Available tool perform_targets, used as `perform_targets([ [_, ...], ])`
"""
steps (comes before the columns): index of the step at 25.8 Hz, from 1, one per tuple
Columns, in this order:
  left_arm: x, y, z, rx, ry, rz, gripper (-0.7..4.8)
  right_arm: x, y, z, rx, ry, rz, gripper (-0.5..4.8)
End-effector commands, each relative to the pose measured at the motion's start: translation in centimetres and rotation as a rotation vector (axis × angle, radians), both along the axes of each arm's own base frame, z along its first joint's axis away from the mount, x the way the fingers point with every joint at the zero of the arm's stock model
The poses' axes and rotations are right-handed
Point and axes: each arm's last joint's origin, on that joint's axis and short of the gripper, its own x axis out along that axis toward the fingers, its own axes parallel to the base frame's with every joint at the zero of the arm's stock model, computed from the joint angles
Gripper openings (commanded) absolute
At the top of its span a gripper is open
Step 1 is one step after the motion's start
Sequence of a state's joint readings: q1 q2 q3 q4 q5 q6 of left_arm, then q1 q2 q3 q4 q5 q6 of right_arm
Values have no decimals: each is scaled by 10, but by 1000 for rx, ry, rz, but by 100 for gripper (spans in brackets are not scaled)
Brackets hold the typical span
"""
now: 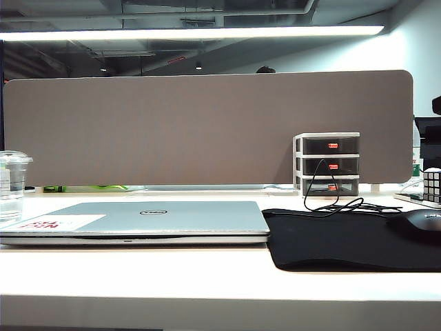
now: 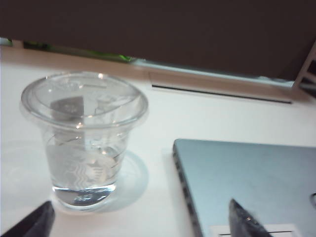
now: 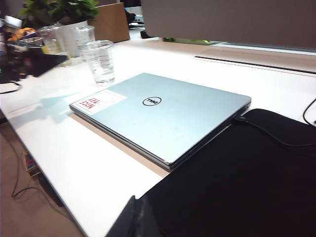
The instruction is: Pick up the coffee cup and place it on the left side of the laptop.
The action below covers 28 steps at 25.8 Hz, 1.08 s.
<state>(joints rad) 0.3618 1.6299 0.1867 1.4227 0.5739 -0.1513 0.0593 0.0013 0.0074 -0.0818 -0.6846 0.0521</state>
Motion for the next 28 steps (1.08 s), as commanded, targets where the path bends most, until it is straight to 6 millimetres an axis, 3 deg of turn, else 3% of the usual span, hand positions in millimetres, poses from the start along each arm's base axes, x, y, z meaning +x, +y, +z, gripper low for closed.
perform_targets([
  [1,-17,-6,12,8,-71,-1,479,0,0,-1,1,1,7,-1],
  [3,-29,-11,19,10,-110,-2,479,0,0,-1,4,3,15,-1],
  [6,-51,-19,27,-38,-164,-12,430,0,0,-1,3,1,2,-1],
  [10,-59,-23,44,-65,-251,-54,427,1,0,-1,1,-3,-17,-1],
  [14,-69,-29,61,-88,-333,-153,184,2,-2,1,-1,-22,-83,-1],
  [21,-79,-34,70,-87,-351,-218,-4,5,-6,3,-7,-47,-246,-1],
  [28,-88,-37,73,-102,-332,-211,-5,6,-9,3,-15,-50,-354,-1],
])
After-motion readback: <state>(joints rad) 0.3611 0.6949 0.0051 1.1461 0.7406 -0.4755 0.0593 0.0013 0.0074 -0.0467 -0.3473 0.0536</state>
